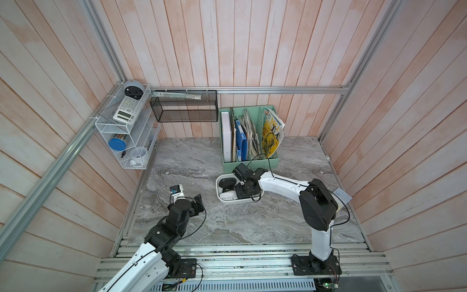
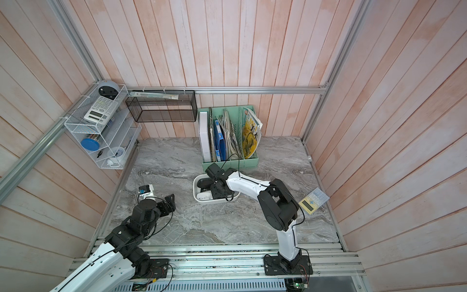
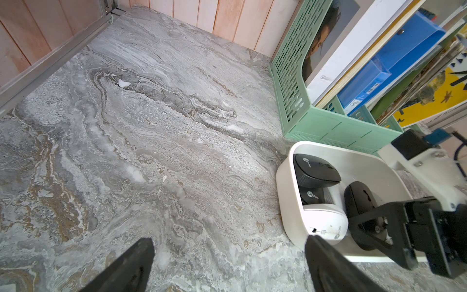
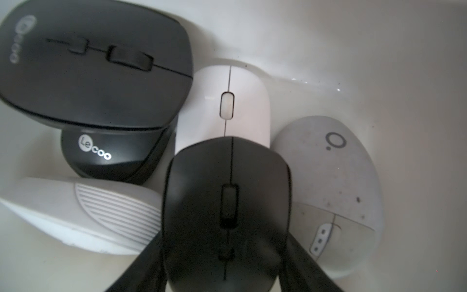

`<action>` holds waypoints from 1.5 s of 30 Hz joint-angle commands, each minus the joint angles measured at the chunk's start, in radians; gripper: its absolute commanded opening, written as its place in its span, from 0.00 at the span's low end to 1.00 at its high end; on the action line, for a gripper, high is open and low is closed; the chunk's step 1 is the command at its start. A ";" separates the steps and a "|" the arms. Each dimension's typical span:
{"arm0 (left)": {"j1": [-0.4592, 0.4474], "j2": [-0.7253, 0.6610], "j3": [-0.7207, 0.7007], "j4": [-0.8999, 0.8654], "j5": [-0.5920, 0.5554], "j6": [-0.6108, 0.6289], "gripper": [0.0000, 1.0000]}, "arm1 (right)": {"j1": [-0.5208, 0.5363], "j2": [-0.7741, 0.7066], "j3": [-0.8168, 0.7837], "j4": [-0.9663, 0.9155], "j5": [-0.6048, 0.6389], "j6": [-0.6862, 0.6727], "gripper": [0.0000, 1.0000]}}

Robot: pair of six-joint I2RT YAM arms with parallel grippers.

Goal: Take out the mouse from the storage box
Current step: Pick up the mouse from the storage box, then place the mouse at the center of the board.

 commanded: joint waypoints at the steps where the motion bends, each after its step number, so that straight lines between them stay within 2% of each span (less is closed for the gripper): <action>1: 0.003 -0.008 -0.012 0.018 0.010 0.016 0.99 | -0.001 -0.002 0.014 -0.017 0.016 -0.002 0.61; 7: 0.003 -0.020 -0.017 0.021 0.012 0.019 1.00 | -0.001 -0.068 0.002 -0.023 0.026 -0.010 0.56; 17: 0.003 -0.031 -0.021 0.017 0.013 0.018 1.00 | 0.031 -0.214 -0.037 -0.089 0.051 -0.032 0.55; 23: 0.003 -0.025 -0.020 0.020 0.014 0.019 1.00 | 0.094 -0.351 -0.134 -0.139 0.055 -0.019 0.55; 30: 0.003 -0.027 -0.021 0.020 0.012 0.017 1.00 | 0.198 -0.455 -0.308 -0.122 0.050 0.073 0.55; 37: 0.003 -0.025 -0.021 0.020 0.011 0.016 1.00 | 0.252 -0.484 -0.417 -0.087 0.037 0.152 0.55; 45: 0.004 -0.020 -0.020 0.024 0.013 0.017 1.00 | 0.270 -0.423 -0.484 -0.026 0.012 0.181 0.55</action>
